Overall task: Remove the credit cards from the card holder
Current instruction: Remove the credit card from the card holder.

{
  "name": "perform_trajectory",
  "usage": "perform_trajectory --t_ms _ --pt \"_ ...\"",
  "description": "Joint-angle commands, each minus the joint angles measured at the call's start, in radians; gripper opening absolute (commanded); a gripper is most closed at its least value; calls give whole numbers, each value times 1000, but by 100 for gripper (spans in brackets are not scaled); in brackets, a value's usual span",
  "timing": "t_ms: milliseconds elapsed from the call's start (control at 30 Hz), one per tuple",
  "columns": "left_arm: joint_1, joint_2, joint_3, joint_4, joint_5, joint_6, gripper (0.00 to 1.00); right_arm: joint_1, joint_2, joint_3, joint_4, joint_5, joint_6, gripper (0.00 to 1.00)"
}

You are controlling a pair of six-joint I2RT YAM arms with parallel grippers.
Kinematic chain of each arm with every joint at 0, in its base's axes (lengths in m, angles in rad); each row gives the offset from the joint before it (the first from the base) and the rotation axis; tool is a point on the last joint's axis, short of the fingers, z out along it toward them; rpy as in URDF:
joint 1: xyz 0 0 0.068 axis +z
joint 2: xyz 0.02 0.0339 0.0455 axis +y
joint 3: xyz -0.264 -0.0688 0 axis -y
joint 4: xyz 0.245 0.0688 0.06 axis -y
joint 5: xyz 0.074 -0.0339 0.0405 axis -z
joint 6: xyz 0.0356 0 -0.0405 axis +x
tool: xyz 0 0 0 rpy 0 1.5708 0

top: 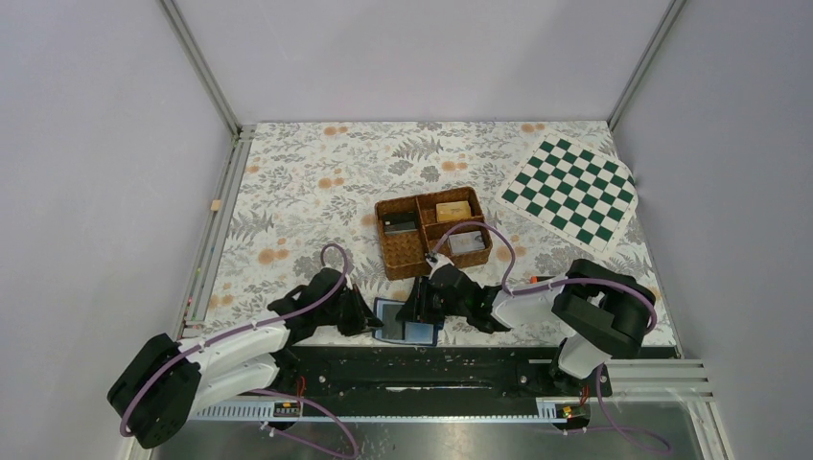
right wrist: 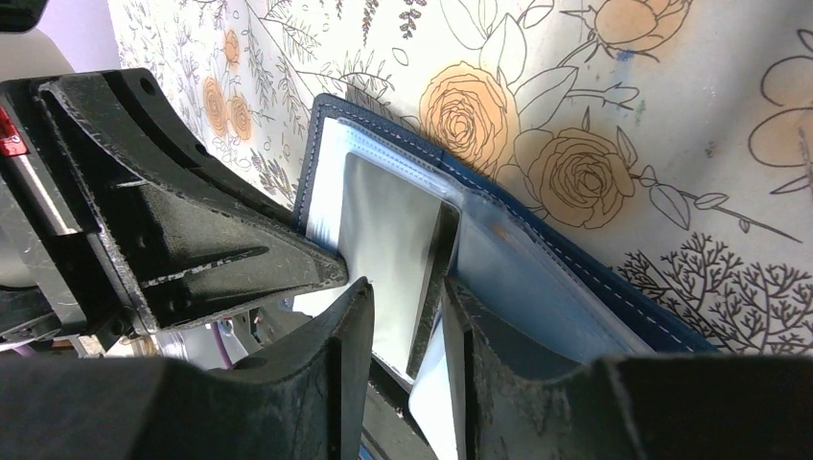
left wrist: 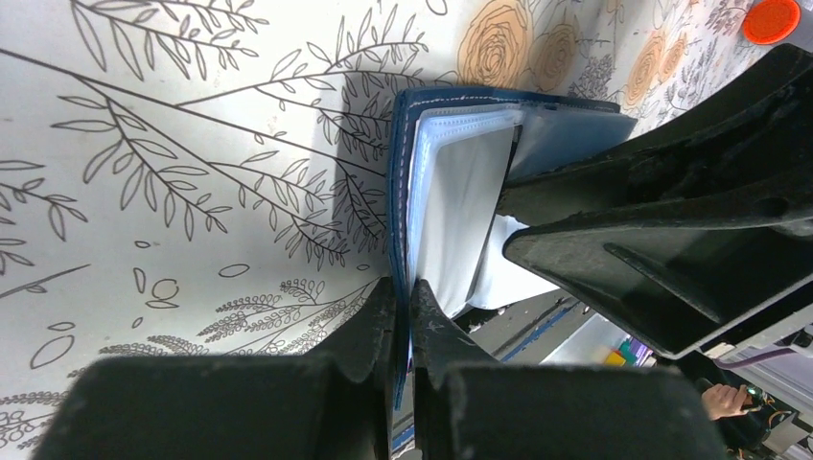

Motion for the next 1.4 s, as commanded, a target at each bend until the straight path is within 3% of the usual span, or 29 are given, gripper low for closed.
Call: perform_trajectory --t_ms 0,200,400,567,767,1367 --pt "2 37 -6 -38 -26 34 0 -6 25 4 -19 7 -1 40" --pt "2 43 -10 -28 -27 35 0 -6 26 -39 79 -15 0 33" --pt "1 56 -15 -29 -25 37 0 -11 29 -66 192 -58 -1 36" --pt "1 43 -13 -36 -34 27 0 -11 -49 -14 -23 0 -70 37" --pt "1 11 5 -76 -42 25 0 14 -137 36 -97 -15 -64 34" --pt "1 14 4 -82 -54 32 0 38 -4 63 -175 114 -86 35"
